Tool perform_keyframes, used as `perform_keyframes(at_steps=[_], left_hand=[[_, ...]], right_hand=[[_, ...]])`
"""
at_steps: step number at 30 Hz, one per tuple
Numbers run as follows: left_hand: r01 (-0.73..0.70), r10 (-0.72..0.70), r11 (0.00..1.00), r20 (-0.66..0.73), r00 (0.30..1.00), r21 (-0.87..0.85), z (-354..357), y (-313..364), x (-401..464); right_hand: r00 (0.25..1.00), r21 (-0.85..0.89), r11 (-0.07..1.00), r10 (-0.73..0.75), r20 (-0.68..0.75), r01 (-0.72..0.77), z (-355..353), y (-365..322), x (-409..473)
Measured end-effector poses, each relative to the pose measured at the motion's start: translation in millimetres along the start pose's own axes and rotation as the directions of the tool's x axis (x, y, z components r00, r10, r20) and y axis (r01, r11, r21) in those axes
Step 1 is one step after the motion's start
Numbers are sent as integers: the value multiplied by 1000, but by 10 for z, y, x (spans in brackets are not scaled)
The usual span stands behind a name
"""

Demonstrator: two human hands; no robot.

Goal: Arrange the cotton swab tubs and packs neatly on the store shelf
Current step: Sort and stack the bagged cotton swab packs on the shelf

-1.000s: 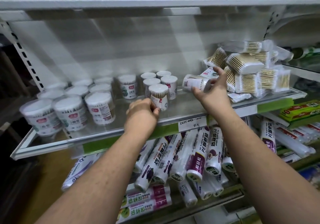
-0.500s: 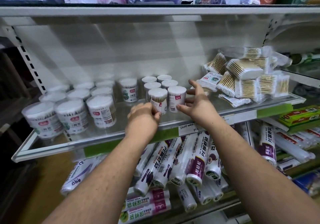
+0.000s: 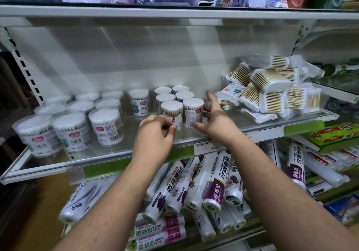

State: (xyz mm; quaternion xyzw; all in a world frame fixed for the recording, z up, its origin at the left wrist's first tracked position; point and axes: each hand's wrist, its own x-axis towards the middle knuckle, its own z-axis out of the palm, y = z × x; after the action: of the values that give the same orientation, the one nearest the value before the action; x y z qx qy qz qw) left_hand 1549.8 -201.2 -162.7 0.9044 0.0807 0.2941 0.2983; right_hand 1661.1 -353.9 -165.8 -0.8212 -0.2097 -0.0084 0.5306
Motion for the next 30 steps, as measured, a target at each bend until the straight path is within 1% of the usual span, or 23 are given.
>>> perform_keyframes(at_steps=[1, 3, 5, 7, 9, 14, 16, 19, 23, 26, 30], left_hand=[[-19, 18, 1000, -6, 1000, -19, 3, 57, -10], [-86, 85, 995, -10, 996, -47, 39, 199, -16], [-165, 165, 984, -11, 986, -70, 70, 311, -8], [-219, 216, 968, -33, 976, -121, 148, 469, 36], [-236, 231, 952, -48, 972, -196, 251, 634, 99], [-175, 182, 931, -10, 983, -319, 590, 1007, 306], [-152, 159, 927, -8, 987, -342, 749, 1136, 405], [-134, 131, 931, -31, 991, -339, 955, 1344, 531], [-128, 125, 939, -29, 992, -318, 1179, 1576, 647], [-123, 128, 949, 1, 992, -290, 1352, 1723, 724], [-77, 88, 968, 39, 995, -237, 1570, 1857, 801]], right_hand=[[1000, 16, 1000, 8, 10, -8, -28, -14, 8], [999, -13, 999, -40, 22, 41, -106, -6, 12], [998, 4, 998, -66, 20, 66, -170, -15, -31], [996, 28, 996, -87, -7, 87, -280, -15, -51], [993, 42, 993, -111, -42, 113, -437, -19, -28], [972, 48, 979, -190, -138, 198, -1028, -60, 14], [959, 40, 973, -214, -188, 225, -1277, -52, 28], [930, 13, 965, -249, -271, 262, -1621, 2, 61], [912, -16, 960, -269, -310, 278, -1960, 117, 101], [909, -53, 965, -261, -325, 258, -2138, 242, 141], [912, -132, 969, -243, -331, 210, -2306, 431, 239]])
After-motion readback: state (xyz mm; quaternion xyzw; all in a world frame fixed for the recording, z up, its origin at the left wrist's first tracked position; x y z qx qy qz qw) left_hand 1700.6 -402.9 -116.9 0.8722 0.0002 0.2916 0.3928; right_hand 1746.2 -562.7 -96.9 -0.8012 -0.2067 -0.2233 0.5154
